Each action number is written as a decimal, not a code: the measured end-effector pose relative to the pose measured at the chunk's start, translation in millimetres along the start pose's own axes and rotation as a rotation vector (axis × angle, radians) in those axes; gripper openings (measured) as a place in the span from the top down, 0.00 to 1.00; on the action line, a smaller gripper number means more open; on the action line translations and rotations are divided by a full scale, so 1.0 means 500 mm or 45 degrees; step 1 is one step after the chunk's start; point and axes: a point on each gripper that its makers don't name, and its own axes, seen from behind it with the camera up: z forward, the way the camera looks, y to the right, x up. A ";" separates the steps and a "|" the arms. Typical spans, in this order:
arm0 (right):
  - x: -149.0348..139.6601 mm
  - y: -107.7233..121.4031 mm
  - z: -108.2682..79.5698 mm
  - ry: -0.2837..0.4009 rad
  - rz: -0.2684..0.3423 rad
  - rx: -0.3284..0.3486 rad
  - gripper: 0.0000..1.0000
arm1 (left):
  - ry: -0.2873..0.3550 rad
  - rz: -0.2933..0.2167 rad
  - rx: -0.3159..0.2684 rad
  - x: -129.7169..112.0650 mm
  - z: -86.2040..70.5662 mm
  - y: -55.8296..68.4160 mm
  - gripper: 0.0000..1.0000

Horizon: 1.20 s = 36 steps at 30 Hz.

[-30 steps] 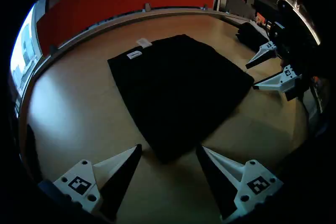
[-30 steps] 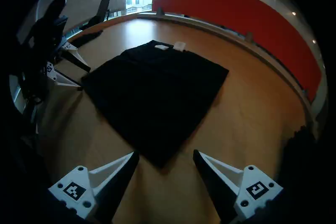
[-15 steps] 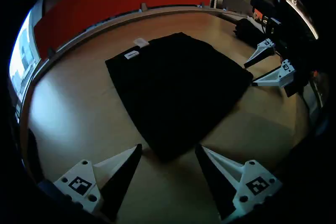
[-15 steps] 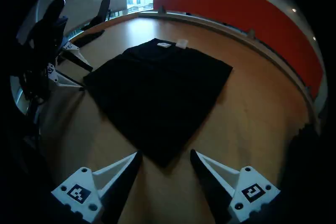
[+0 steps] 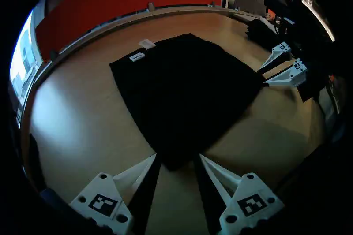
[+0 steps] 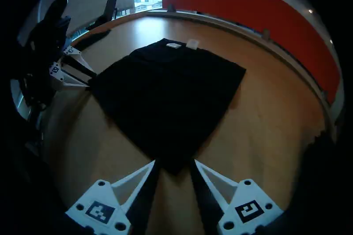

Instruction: Fold towel

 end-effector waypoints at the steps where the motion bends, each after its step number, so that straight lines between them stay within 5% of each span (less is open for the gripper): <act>1: 0.000 -0.001 0.000 -0.001 -0.002 0.002 0.58 | -0.001 -0.004 0.003 0.000 0.000 -0.001 0.58; 5: 0.003 -0.006 0.002 -0.004 -0.001 0.010 0.72 | -0.010 -0.026 0.021 0.002 0.002 -0.007 0.83; 7: 0.005 -0.009 0.003 -0.005 0.005 0.016 0.77 | -0.015 -0.040 0.029 0.003 0.002 -0.009 0.87; 21: 0.015 -0.025 -0.011 0.016 0.048 0.032 0.85 | -0.032 -0.082 0.029 0.006 -0.003 -0.004 0.91; 36: 0.061 -0.022 -0.102 0.075 0.073 0.003 0.85 | 0.013 -0.131 -0.002 0.064 -0.087 0.022 0.91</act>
